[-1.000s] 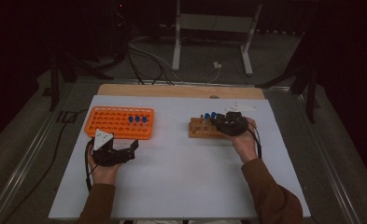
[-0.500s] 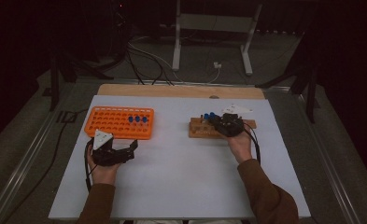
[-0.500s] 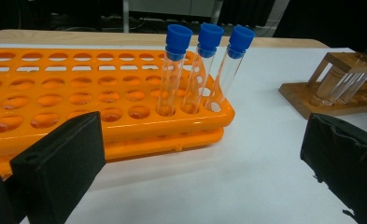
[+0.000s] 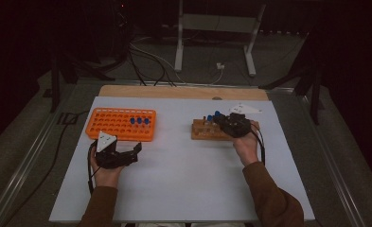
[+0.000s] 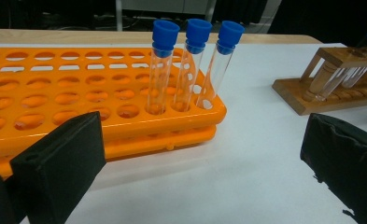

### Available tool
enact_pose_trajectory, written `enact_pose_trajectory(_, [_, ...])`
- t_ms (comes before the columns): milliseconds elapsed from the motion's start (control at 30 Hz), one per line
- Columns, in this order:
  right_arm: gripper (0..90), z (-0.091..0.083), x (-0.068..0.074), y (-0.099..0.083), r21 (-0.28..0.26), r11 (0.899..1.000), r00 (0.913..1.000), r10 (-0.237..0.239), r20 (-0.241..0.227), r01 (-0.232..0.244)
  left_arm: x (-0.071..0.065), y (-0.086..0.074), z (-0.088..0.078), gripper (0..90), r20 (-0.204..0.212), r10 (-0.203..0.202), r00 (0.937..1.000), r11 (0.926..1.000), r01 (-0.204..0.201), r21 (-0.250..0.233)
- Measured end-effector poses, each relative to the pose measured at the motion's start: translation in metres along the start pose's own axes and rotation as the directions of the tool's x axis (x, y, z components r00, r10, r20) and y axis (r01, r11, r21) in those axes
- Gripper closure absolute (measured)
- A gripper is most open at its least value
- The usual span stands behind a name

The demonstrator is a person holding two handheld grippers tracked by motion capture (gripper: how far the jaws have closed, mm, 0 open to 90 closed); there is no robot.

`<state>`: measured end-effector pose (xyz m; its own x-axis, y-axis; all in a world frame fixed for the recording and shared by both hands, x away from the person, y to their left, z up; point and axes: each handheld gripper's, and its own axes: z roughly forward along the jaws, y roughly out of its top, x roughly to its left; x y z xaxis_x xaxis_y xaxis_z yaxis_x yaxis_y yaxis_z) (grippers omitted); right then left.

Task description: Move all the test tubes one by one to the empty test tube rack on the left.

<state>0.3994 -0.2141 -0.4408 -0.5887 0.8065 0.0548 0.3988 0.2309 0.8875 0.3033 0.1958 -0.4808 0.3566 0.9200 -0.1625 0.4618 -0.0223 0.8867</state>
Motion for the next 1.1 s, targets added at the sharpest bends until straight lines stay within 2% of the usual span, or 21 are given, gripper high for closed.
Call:
enact_pose_trajectory(333, [76.8,-0.024,0.001,0.02,-0.063,0.998,0.9999,0.0,0.011,0.001,-0.001,0.0,0.002,0.8,0.005,0.005,1.0,1.0,-0.005,0.006])
enact_pose_trajectory(600, [76.7,-0.037,0.012,0.031,-0.075,0.996,0.9988,-0.05,-0.005,0.049,-0.002,0.0,0.002,0.8,0.009,0.013,0.9999,0.9999,-0.013,0.002])
enact_pose_trajectory(867, [76.7,-0.044,0.025,0.033,-0.083,0.994,0.9965,-0.07,-0.045,0.066,-0.007,0.002,0.0,1.1,0.017,0.026,0.9995,0.9996,-0.026,-0.009])
enact_pose_trajectory(1100, [76.6,-0.042,0.038,0.028,-0.072,0.995,0.9923,-0.078,-0.097,0.071,-0.024,0.005,0.002,1.3,0.055,0.065,0.9964,0.9978,-0.064,-0.018])
